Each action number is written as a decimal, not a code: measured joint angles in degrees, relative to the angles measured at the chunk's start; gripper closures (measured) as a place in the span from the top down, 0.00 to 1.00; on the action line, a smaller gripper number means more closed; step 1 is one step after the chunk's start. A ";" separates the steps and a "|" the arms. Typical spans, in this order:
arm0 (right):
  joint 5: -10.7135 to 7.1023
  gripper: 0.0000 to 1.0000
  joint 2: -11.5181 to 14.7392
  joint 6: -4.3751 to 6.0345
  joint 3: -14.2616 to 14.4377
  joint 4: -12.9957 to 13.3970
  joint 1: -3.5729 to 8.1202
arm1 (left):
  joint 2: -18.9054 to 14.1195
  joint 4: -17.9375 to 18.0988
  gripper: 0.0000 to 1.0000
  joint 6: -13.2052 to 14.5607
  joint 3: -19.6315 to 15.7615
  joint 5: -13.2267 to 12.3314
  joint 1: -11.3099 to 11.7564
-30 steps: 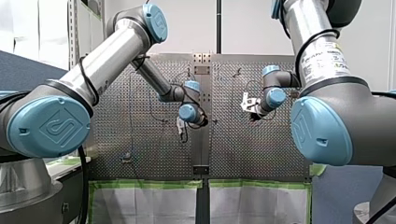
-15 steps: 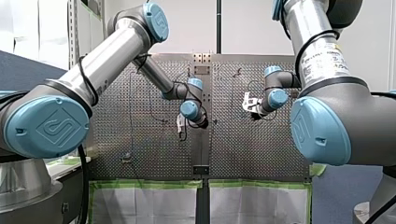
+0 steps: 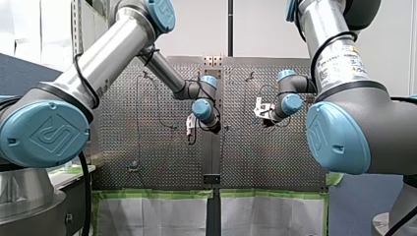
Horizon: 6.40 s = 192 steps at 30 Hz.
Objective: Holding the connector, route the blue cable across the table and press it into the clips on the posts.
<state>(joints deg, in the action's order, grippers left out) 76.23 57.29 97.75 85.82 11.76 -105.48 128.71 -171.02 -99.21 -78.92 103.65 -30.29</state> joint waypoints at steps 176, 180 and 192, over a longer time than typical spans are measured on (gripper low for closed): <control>-8.01 0.00 13.55 4.76 -3.15 -8.16 2.49 | 6.94 -9.23 0.00 -11.81 30.88 24.08 -14.84; -8.69 0.00 14.69 5.05 -3.59 -8.77 2.85 | 6.23 -10.15 0.00 -11.80 30.89 25.33 -15.45; -9.57 0.00 16.38 5.19 -5.46 -10.44 3.45 | 4.49 -10.83 0.00 -11.71 30.94 26.80 -15.51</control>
<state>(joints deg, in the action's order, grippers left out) 66.66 73.67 102.94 80.36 1.32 -102.04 133.20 -181.84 -110.92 -47.98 130.46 -45.79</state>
